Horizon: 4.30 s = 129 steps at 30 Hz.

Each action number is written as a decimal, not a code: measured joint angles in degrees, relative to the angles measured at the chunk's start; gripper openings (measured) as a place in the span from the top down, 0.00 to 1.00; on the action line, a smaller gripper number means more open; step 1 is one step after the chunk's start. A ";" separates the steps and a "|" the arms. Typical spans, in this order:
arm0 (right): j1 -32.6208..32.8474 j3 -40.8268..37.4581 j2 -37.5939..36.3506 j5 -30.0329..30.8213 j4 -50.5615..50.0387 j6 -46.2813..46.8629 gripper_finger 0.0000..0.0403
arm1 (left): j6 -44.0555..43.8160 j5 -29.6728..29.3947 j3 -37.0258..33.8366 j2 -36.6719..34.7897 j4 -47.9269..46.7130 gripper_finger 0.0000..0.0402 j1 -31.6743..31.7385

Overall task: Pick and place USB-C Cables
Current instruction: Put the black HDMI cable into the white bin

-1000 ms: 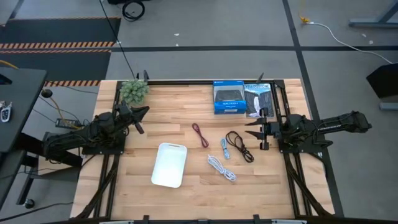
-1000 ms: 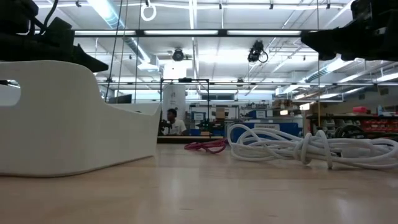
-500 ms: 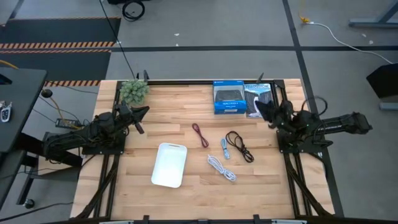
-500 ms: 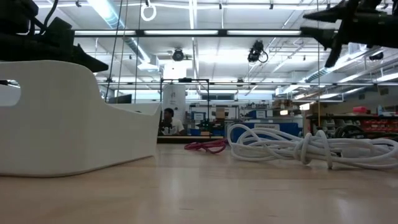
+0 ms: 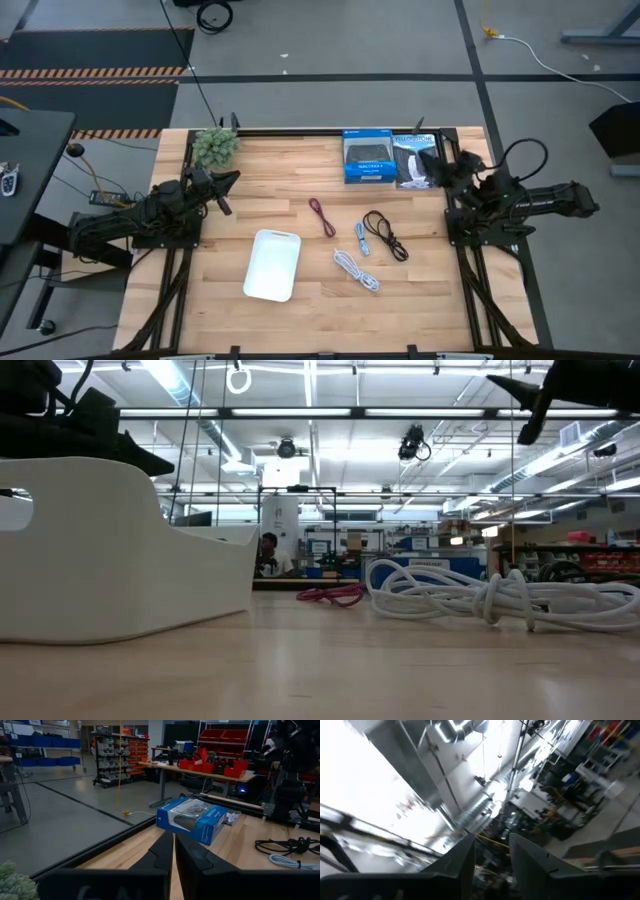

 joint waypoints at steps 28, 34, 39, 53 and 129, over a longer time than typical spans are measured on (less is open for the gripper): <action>0.57 25.18 29.00 -10.14 -38.21 5.61 0.68 | 0.00 0.00 0.01 -0.01 0.01 0.94 0.00; 0.57 32.48 36.46 -13.18 -49.51 5.68 0.68 | 0.01 0.00 0.01 -0.01 0.02 0.94 0.01; 0.57 40.70 43.73 -16.26 -61.92 5.19 0.68 | 0.00 0.00 0.01 -0.01 0.00 0.94 0.02; 3.88 60.14 62.75 -29.87 -86.15 -2.95 0.62 | 0.00 0.00 0.01 0.00 0.00 0.94 0.00; 3.45 34.89 66.18 -35.03 -89.19 11.61 0.70 | 0.00 0.00 0.00 -0.01 -0.15 0.94 0.00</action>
